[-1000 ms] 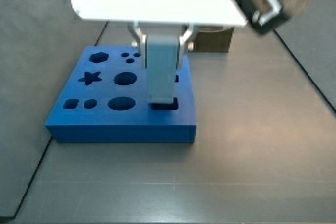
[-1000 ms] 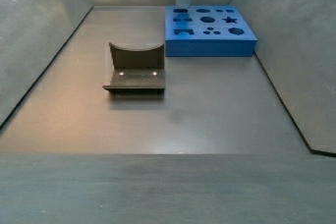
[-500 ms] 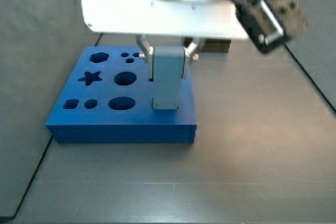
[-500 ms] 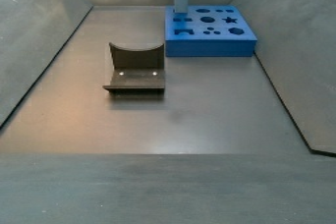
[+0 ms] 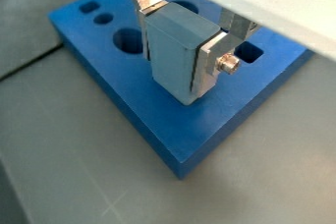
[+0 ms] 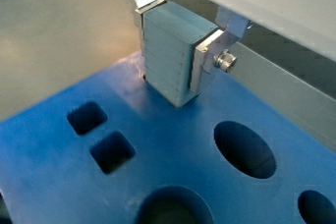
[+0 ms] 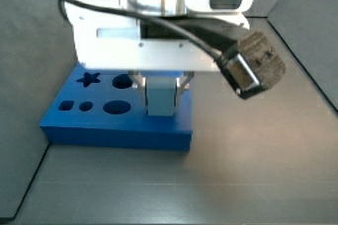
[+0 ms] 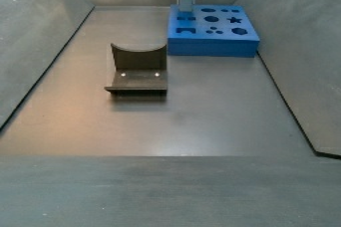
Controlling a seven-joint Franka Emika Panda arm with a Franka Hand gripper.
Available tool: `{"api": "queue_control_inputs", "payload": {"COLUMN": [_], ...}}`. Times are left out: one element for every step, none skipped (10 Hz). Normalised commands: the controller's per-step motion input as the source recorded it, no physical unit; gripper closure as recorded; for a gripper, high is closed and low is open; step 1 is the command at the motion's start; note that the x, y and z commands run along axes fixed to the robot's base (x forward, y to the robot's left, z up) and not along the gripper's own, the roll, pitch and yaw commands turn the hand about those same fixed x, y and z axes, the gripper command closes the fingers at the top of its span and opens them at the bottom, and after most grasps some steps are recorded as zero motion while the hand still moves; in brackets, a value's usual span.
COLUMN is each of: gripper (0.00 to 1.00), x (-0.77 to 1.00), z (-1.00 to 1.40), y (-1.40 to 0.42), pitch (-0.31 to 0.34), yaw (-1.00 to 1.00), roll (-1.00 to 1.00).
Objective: Insert the rectangle object.
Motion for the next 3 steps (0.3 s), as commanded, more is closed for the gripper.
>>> {"api": "queue_control_inputs", "payload": {"gripper": [1.0,1.0,1.0], "x": [-0.14,-0.06,0.05], "z": [-0.51,-0.5,-0.13], "y": [-0.23,-0.16,-0.17], "pitch": [-0.156,-0.151,0.0], "yaw": [0.07,0.04,0.0], "roll": [-0.09,-0.16,0.0]}}
